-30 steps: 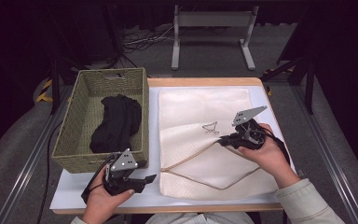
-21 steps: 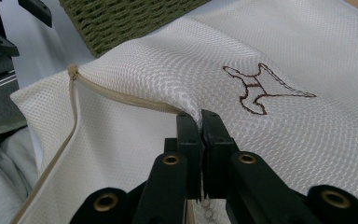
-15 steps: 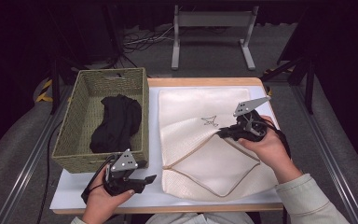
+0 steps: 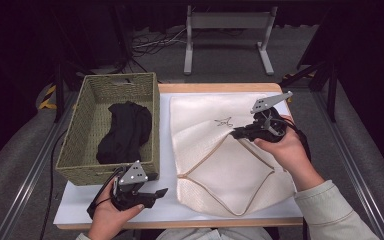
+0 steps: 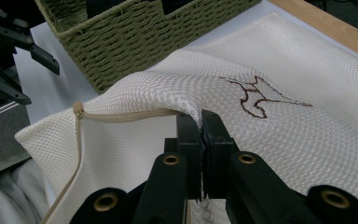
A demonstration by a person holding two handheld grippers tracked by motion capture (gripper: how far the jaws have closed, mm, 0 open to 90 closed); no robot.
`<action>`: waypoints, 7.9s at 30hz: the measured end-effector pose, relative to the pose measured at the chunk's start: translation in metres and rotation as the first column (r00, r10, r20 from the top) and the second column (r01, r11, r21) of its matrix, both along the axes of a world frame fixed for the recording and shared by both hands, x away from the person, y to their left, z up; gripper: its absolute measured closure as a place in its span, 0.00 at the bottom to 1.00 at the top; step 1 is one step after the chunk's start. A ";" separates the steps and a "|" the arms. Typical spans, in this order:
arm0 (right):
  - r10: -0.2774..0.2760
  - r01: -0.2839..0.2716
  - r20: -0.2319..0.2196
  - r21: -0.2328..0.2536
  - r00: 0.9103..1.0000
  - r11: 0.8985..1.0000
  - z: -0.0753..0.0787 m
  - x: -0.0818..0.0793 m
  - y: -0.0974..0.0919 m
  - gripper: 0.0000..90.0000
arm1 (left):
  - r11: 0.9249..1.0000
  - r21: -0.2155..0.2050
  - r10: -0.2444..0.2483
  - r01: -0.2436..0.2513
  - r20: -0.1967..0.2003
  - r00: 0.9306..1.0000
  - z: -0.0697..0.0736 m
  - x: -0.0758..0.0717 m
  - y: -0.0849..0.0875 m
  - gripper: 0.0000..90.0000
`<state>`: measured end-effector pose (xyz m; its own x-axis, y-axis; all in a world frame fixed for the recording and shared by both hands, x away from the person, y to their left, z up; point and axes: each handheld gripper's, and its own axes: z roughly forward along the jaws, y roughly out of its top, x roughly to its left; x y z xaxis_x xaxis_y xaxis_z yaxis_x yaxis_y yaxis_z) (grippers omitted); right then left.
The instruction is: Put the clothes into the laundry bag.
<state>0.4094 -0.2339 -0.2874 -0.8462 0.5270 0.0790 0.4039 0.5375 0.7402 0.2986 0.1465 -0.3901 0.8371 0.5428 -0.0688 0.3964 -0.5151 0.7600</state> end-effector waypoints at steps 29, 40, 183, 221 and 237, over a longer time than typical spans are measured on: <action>-0.025 0.024 0.011 0.025 1.000 0.999 0.008 0.007 -0.002 0.98 | 1.000 -0.013 -0.003 0.003 0.038 0.999 0.012 -0.007 0.002 0.46; -0.023 0.023 0.004 0.016 1.000 1.000 0.005 0.008 -0.001 0.98 | 0.999 -0.044 -0.012 0.015 0.068 0.998 0.038 -0.003 0.006 0.43; -0.022 0.023 -0.036 0.017 0.999 1.000 -0.015 0.006 -0.004 0.97 | 0.883 0.321 0.420 -0.344 -0.210 0.883 -0.039 0.199 0.056 0.04; -0.025 0.026 -0.038 0.006 0.999 1.000 -0.017 0.005 -0.010 0.97 | 0.873 0.219 0.468 -0.437 -0.119 0.876 0.009 0.185 0.080 0.80; -0.030 0.031 -0.008 0.013 1.000 0.999 -0.013 0.005 -0.011 0.98 | 0.928 0.061 0.369 -0.368 -0.005 0.929 0.049 0.161 0.097 0.80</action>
